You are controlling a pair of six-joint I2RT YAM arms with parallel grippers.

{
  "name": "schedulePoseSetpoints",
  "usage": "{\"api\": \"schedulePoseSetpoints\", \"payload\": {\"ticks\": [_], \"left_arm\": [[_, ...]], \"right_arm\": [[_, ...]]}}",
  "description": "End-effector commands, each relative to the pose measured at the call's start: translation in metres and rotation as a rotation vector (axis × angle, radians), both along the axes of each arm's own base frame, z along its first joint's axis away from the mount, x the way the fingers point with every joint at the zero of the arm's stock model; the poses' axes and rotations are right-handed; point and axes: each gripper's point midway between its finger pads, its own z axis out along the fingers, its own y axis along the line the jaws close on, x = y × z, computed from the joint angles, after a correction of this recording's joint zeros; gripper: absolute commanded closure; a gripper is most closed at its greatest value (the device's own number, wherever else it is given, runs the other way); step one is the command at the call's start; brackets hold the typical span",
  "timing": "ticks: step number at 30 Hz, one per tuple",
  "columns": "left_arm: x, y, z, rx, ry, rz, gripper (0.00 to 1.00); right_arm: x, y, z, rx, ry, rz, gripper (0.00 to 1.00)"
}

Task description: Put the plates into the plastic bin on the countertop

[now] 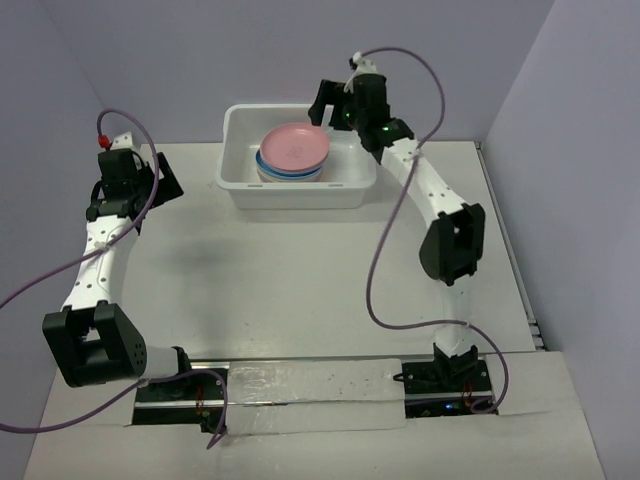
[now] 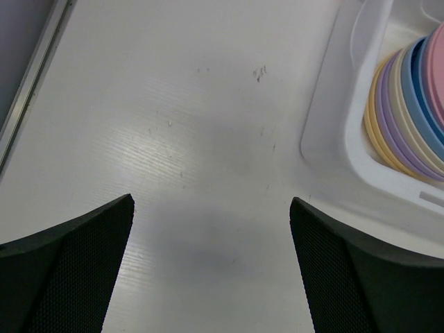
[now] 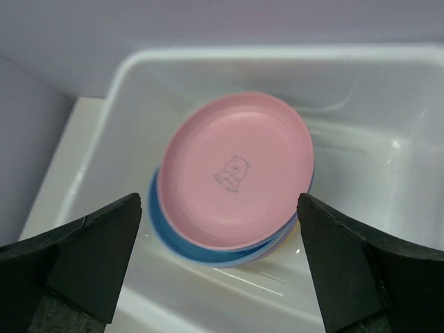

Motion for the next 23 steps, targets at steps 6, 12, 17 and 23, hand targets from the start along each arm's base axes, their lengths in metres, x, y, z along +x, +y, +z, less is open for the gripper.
{"api": "schedulePoseSetpoints", "payload": {"ticks": [6, 12, 17, 23], "left_arm": [[-0.006, -0.019, 0.032, 0.076, -0.078, -0.215, 0.01], [-0.030, -0.033, 0.022, 0.110, -0.098, -0.294, 0.01], [-0.052, -0.043, 0.012, 0.165, -0.100, -0.320, 0.01], [-0.071, -0.043, 0.008, 0.205, -0.099, -0.310, 0.01]], "right_arm": [[-0.135, -0.093, 0.120, -0.176, -0.231, -0.048, 0.00], [-0.195, -0.167, 0.025, -0.313, -0.072, -0.159, 0.00], [-0.240, -0.219, -0.033, -0.376, 0.008, -0.261, 0.00], [-0.265, -0.253, -0.048, -0.392, -0.003, -0.361, 0.00]]}}
